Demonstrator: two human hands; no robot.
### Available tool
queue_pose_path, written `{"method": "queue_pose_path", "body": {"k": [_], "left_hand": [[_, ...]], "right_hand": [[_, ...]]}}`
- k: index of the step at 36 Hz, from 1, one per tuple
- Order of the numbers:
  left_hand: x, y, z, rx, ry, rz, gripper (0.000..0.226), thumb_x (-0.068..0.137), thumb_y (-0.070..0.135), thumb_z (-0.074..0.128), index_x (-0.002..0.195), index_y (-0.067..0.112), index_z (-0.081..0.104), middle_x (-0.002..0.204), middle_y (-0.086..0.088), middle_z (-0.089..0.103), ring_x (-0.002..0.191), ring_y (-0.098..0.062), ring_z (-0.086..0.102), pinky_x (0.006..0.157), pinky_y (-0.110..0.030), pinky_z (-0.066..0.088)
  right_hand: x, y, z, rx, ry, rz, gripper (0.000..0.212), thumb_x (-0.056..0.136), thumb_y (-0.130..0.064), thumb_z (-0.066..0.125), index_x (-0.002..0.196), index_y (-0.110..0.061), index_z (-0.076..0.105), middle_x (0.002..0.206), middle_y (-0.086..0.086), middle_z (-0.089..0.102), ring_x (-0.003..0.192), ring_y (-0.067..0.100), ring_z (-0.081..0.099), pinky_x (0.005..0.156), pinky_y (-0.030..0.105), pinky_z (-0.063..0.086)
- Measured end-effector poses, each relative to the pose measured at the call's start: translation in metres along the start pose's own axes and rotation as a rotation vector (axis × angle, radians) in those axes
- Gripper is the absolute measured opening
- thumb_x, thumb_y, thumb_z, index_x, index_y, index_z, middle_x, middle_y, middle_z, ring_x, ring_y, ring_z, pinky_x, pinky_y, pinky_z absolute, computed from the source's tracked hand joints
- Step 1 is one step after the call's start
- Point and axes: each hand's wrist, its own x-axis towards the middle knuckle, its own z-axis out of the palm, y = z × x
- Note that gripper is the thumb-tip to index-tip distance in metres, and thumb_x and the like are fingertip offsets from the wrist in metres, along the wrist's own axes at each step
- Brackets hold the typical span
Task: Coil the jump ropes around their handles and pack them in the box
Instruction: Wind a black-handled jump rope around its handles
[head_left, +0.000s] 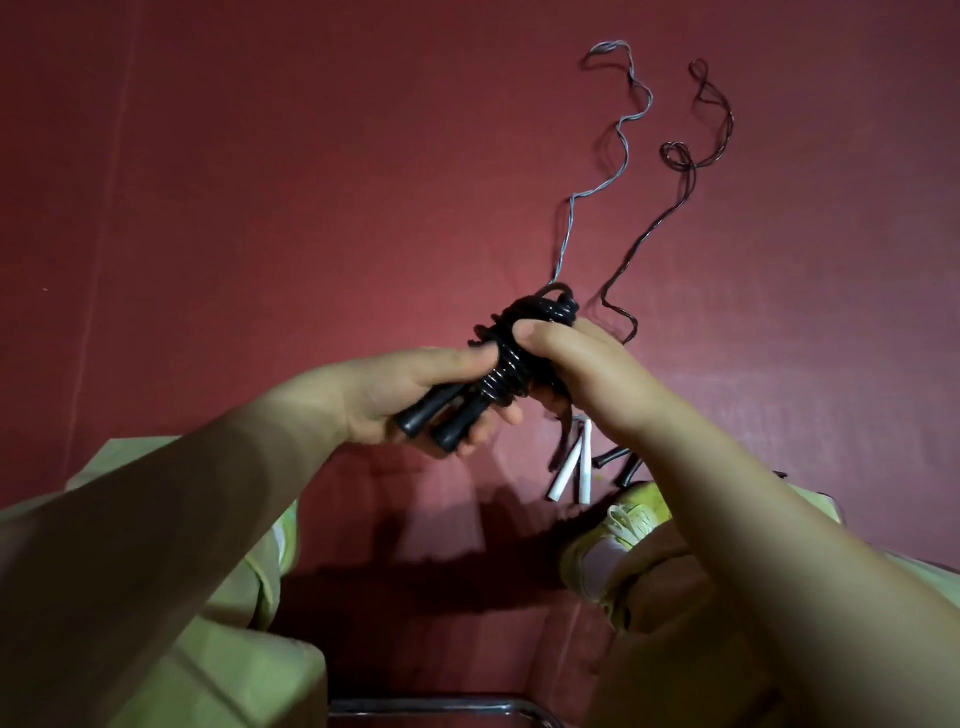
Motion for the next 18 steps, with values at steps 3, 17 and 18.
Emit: {"method": "queue_pose_path", "body": {"k": [3,17,18], "left_hand": [[0.000,-0.002,0.005,-0.289,-0.213,-0.022,0.080,0.060,0.082,0.056,0.088,0.009,0.072,0.050,0.002,0.048,0.046,-0.013,0.048,0.054,-0.027,0.038],[0.005,0.003,0.011,-0.065,0.122,-0.043,0.083,0.069,0.079,0.021,0.081,0.004,0.057,0.046,0.004,0.029,0.036,-0.010,0.029,0.052,-0.027,0.025],[0.006,0.003,0.011,-0.057,0.137,-0.039,0.083,0.069,0.079,0.021,0.080,0.005,0.057,0.046,0.004,0.029,0.037,-0.010,0.029,0.052,-0.027,0.025]], "right_hand": [[0.001,-0.001,-0.002,0.106,-0.059,-0.086,0.038,0.070,-0.036,0.052,0.075,0.002,0.055,0.062,0.020,0.052,0.058,0.022,0.044,0.053,0.030,0.031],[-0.001,0.004,-0.016,-0.125,-0.006,0.108,0.027,0.089,-0.042,0.060,0.079,-0.018,0.060,0.073,-0.003,0.057,0.054,0.013,0.049,0.051,0.027,0.038],[-0.001,0.003,-0.016,-0.141,0.005,0.122,0.027,0.093,-0.040,0.059,0.078,-0.017,0.058,0.073,-0.001,0.056,0.052,0.013,0.047,0.051,0.028,0.037]]}}
